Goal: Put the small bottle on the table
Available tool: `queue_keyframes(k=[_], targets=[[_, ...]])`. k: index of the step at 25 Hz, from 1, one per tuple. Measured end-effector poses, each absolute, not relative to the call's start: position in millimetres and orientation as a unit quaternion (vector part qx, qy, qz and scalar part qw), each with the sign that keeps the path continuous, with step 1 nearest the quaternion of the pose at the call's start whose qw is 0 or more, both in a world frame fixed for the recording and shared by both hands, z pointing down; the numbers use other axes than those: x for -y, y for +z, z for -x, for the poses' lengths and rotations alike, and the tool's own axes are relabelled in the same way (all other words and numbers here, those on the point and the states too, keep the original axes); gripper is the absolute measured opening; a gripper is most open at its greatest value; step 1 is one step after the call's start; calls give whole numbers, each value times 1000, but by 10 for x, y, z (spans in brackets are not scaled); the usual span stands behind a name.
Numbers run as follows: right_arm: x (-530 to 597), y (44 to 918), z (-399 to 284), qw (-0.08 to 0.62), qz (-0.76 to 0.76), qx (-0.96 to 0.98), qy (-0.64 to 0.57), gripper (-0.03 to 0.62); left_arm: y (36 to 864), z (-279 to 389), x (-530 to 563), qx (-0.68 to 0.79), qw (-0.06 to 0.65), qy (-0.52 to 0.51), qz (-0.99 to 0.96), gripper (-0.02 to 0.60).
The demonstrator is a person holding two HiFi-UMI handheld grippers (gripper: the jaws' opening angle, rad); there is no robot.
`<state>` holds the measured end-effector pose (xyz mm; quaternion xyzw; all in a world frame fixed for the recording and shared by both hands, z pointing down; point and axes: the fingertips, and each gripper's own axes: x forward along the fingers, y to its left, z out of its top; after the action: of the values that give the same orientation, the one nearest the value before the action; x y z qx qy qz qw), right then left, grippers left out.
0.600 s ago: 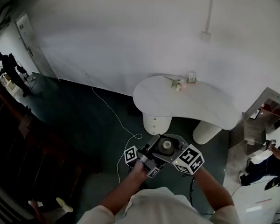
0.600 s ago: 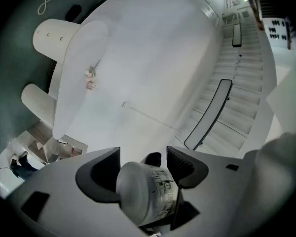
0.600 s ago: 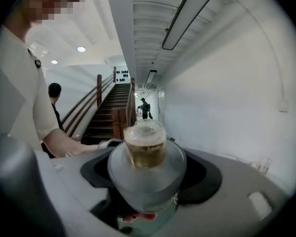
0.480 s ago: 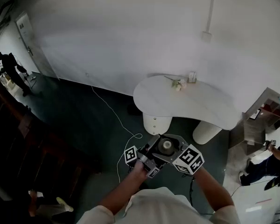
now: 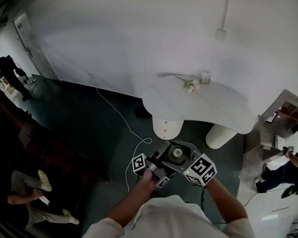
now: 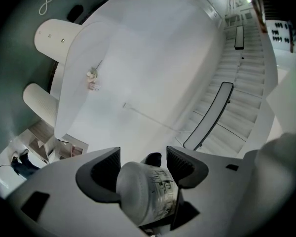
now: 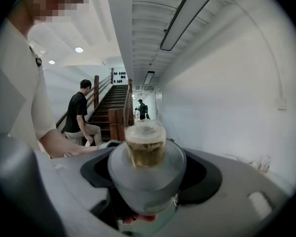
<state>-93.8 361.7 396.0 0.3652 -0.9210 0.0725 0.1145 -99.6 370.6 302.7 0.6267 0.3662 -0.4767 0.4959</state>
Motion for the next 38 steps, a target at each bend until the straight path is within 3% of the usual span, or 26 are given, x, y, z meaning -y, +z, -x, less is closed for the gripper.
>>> queue_keyframes(k=[22,38], targets=[[-3408,4176,1371,122,-381,912,91,353,3222,1413,-3469,-368,517,-466,-616,279],[-2474,4348,875,136,-342,925,91,353,3377,866,-2493,-338,519,-473,-627,279]])
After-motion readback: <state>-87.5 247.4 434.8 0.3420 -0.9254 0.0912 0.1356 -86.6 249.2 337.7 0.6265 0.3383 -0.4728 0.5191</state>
